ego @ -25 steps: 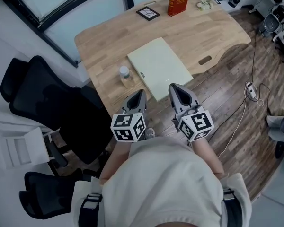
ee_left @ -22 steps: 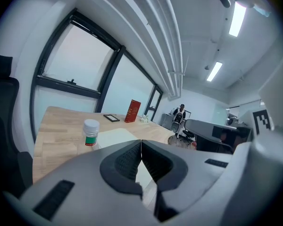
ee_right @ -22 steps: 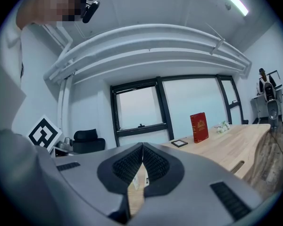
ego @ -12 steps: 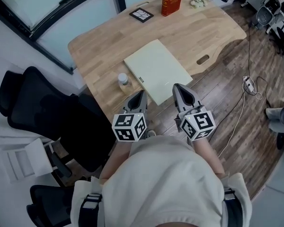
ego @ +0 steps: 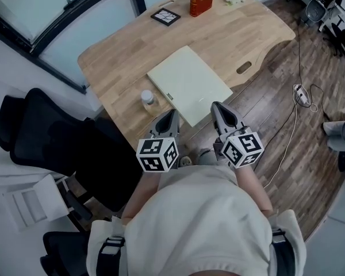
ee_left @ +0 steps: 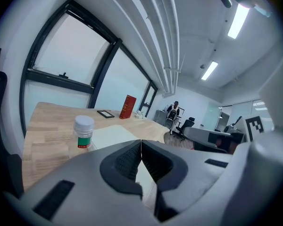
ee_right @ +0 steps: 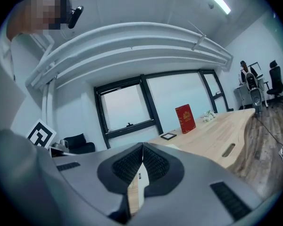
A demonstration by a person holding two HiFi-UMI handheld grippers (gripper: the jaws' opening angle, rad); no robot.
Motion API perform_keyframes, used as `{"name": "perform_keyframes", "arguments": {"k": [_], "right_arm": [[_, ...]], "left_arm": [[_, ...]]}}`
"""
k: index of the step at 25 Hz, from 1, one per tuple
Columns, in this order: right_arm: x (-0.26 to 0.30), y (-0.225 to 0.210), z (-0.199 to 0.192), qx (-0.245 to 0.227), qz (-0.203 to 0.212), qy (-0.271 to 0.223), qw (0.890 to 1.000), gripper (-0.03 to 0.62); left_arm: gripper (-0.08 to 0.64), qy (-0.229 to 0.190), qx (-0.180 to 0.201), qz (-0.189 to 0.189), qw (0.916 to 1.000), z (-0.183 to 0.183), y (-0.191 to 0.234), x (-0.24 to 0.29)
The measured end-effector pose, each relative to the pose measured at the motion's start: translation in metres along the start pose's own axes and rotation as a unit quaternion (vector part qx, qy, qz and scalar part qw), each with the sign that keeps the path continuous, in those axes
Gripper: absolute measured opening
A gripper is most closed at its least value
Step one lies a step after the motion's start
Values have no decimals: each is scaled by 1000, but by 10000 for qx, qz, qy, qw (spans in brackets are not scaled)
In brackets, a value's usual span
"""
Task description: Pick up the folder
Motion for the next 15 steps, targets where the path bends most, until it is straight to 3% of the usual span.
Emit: {"name": "perform_keyframes", "arguments": {"k": [15], "right_arm": [[-14,-52,-56,1545,-224,228,9875,20]], "left_arm": [[21,26,-65,208,9998,-12,0,9]]}}
Point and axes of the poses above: the fingertips, and each gripper's own axes: x forward along the fingers, y to its left, z out of its top, the point moved 1 cm from there along -x, backward along the fingers, and after that the axes turned 10 degrees about -y, right-handed, at the moved point
